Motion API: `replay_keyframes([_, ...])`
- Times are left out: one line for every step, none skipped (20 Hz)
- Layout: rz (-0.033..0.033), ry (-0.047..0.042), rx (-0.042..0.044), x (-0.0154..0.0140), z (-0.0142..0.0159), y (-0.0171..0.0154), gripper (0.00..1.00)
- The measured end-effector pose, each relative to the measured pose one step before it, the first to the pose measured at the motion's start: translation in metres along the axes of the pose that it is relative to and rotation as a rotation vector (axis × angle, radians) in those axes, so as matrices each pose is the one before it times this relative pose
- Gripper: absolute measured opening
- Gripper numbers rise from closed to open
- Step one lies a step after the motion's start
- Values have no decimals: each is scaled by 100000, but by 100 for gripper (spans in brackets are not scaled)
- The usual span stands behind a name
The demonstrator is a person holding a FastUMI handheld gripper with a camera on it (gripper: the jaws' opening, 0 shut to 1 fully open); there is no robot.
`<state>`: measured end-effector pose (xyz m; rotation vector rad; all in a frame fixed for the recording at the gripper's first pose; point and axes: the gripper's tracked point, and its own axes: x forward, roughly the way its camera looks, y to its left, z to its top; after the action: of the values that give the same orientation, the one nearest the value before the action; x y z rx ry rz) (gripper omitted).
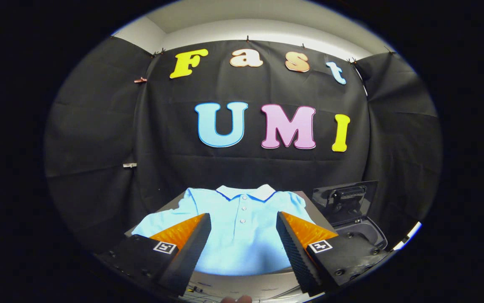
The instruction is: Put the clothes into the washing machine and then close the washing machine lid.
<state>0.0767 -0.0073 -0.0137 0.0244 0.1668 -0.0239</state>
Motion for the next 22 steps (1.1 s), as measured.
replay_keyframes([152, 3579, 189, 1381, 13, -49, 98])
replay_keyframes([-835, 3231, -258, 1503, 242, -195, 97])
replay_keyframes([-51, 5842, 133, 1423, -183, -114, 98])
replay_keyframes([271, 3702, 701, 1335, 65, 230, 98])
replay_keyframes([373, 3597, -125, 1500, -29, 184, 98])
replay_keyframes([-529, 3457, -1317, 1271, 52, -181, 98])
replay_keyframes([563, 3499, -1275, 950, 7, 255, 98])
replay_keyframes([-21, 3140, -1177, 1065, -98, 151, 98])
replay_keyframes([-411, 2560, -1313, 818, 20, -44, 98])
replay_keyframes([-543, 4426, -1123, 668, -447, -151, 98])
replay_keyframes([-893, 4213, -228, 776, -522, -230, 98])
replay_keyframes([644, 2821, 543, 576, -72, 237, 98])
replay_keyframes([-259, 2892, 443, 613, -85, -4, 98])
replay_keyframes([-211, 4009, -41, 679, -356, -157, 98])
replay_keyframes([-667, 3908, 333, 754, -442, -296, 98])
replay_keyframes([308, 4427, 553, 710, -495, -115, 98])
replay_keyframes([1835, 4482, 1008, 456, -473, 192, 98])
replay_keyframes([382, 1605, 669, 133, 212, 14, 98])
replay_keyframes([119, 3337, 745, 216, -47, -20, 98])
replay_keyframes([-417, 1365, 138, 109, 70, -199, 98])
replay_keyframes([-839, 1790, 963, -122, -59, -189, 98])
replay_keyframes([-552, 1986, -371, 78, -344, 86, 97])
